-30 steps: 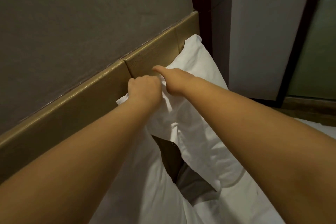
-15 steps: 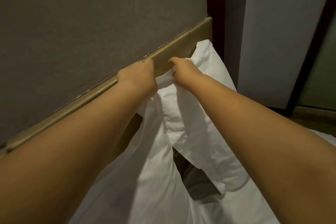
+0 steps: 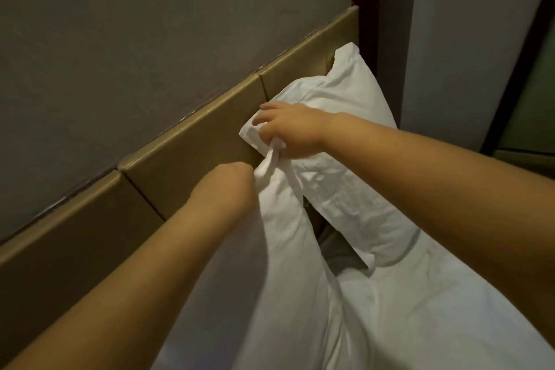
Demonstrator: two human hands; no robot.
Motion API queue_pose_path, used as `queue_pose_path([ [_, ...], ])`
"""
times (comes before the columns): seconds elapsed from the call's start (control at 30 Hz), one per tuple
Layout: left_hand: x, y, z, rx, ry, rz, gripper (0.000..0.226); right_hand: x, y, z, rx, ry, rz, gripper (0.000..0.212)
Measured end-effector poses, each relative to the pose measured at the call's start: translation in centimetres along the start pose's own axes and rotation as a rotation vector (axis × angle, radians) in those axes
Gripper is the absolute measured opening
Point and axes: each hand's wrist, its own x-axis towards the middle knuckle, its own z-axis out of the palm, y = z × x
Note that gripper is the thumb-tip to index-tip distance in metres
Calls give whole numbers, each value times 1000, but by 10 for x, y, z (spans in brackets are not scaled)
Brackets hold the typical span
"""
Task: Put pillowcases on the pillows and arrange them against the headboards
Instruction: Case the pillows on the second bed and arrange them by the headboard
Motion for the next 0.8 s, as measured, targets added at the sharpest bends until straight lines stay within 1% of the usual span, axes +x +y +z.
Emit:
queue_pose_path([
  [0.07,-1,-4,0,-20,113,23,15,-1,3,-6,-42,-12,16,8],
  [0.13,0,-9,0,-53,207,38,19,-4,8,-16,21,-56,84,10],
  [0.2,2,-13,-2,-49,271,62,23,-5,14,-23,48,-44,133,16],
  [0.27,8,-14,-6,-51,317,66,25,-1,19,-28,32,-24,152,15],
  [0.43,25,-9,-22,-103,352,47,23,18,33,-48,42,24,183,22],
  [0.6,47,-9,-40,-45,457,18,23,32,50,-69,14,93,177,20],
  [0.67,56,-9,-38,6,416,-13,22,36,52,-64,11,121,186,21],
  [0.8,74,-6,-17,119,229,-71,13,42,56,-25,4,92,253,25],
])
